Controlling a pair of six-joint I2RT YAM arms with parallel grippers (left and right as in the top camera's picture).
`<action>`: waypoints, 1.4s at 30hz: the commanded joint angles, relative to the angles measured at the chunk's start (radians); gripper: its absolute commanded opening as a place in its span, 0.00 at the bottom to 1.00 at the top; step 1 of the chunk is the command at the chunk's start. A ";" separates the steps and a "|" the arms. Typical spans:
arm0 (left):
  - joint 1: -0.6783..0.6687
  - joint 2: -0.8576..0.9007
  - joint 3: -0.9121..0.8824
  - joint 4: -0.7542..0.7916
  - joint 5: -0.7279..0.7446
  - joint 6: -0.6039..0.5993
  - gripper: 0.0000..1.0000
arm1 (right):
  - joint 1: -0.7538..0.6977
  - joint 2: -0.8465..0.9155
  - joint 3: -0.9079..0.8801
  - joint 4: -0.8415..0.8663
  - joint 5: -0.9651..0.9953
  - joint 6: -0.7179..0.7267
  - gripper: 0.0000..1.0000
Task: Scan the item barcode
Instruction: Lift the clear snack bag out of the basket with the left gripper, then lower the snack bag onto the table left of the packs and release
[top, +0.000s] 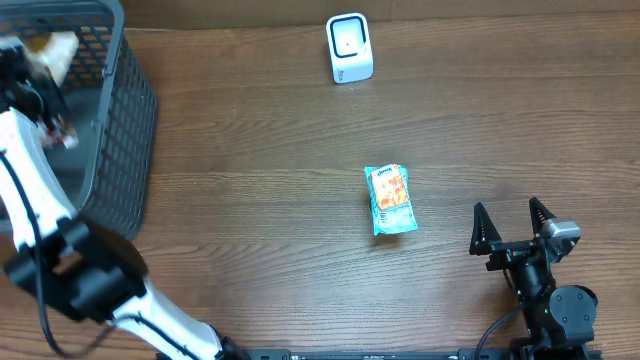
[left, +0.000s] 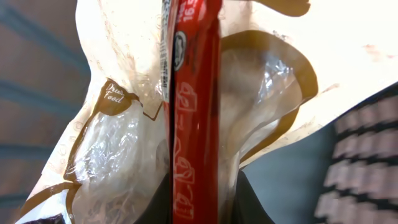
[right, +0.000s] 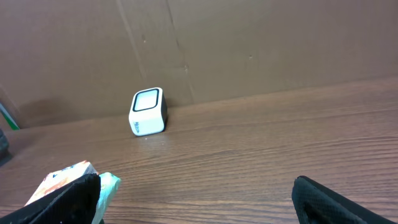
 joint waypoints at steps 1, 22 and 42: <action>-0.053 -0.175 0.043 0.010 0.018 -0.135 0.05 | -0.005 -0.010 -0.011 0.005 0.005 0.006 1.00; -0.646 -0.494 -0.154 -0.481 -0.083 -0.485 0.07 | -0.005 -0.010 -0.011 0.005 0.005 0.006 1.00; -1.013 -0.494 -1.166 0.235 -0.175 -0.649 0.14 | -0.005 -0.010 -0.011 0.005 0.005 0.006 1.00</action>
